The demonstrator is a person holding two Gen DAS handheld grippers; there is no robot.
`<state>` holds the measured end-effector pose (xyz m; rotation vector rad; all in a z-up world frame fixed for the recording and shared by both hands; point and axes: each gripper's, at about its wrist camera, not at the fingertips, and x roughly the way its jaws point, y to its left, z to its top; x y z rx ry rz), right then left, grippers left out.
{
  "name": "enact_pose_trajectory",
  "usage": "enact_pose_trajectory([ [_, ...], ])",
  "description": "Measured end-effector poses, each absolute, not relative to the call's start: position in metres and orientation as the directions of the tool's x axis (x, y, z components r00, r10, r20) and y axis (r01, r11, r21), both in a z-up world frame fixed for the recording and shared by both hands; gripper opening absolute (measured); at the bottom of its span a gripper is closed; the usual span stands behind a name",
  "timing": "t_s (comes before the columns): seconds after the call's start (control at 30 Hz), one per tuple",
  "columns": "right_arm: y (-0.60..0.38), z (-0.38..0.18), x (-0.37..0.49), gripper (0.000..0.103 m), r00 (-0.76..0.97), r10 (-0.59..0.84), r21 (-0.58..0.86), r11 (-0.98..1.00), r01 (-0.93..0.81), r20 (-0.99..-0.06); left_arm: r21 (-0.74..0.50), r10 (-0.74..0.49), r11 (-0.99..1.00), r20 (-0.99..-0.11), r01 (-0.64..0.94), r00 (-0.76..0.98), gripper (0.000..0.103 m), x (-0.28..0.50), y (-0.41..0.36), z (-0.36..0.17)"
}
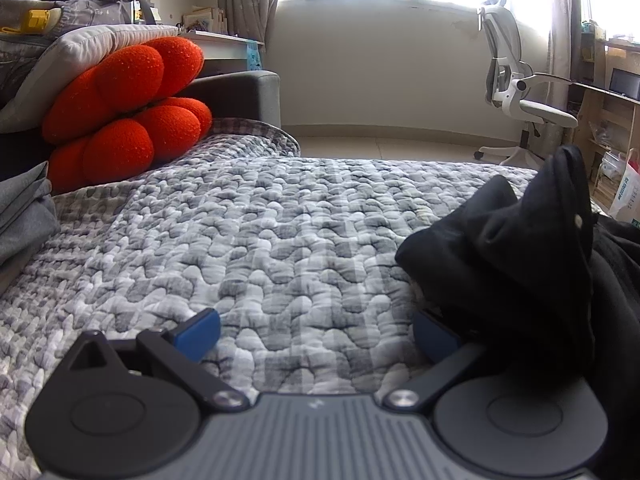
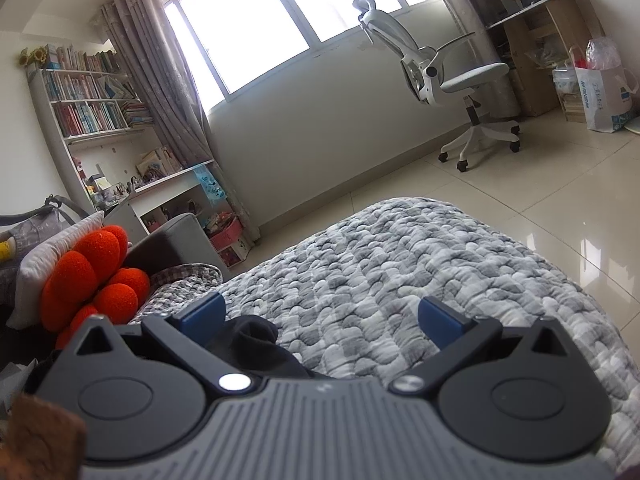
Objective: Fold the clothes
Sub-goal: 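Grasp the black T-shirt edge with the right gripper while the left gripper approaches it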
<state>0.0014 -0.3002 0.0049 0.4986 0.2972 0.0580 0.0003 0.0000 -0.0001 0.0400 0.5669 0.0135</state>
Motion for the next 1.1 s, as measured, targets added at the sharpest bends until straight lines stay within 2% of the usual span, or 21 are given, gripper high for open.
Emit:
enact_pose_trajectory([
  [0.7, -0.286, 0.001, 0.009, 0.103, 0.941, 0.148, 0.449, 0.894, 0.004, -0.304, 0.021, 0.008, 1.0, -0.567, 0.005, 0.824, 0.103, -0.004, 0.009, 0.002],
  [0.93, -0.29, 0.007, 0.003, 0.103, 0.947, 0.169, 0.439, 0.898, -0.033, -0.275, -0.059, -0.056, 0.998, -0.572, 0.027, 0.818, 0.103, -0.034, 0.031, 0.012],
  [1.1, -0.289, 0.012, 0.009, 0.103, 0.926, 0.24, 0.439, 0.894, -0.093, -0.293, -0.085, -0.164, 0.986, -0.508, 0.14, 0.846, 0.103, -0.056, 0.03, 0.036],
])
